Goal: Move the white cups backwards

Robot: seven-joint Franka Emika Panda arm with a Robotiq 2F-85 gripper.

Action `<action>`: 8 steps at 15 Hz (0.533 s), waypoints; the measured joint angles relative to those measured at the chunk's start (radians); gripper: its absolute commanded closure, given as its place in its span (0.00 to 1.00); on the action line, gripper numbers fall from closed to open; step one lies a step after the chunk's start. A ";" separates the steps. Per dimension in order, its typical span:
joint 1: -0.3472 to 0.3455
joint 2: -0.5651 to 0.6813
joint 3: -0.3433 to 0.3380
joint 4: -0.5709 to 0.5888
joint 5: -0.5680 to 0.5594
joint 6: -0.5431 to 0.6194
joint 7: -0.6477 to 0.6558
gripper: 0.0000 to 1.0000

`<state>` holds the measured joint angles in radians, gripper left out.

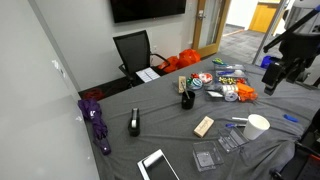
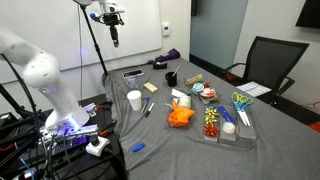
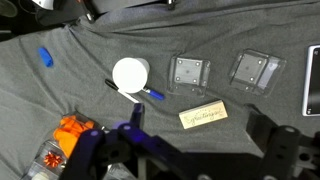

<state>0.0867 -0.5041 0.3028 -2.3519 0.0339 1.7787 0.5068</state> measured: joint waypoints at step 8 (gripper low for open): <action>0.001 -0.003 -0.157 -0.113 0.100 0.186 -0.179 0.00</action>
<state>0.0878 -0.5072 0.1463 -2.4647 0.1335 1.9649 0.3281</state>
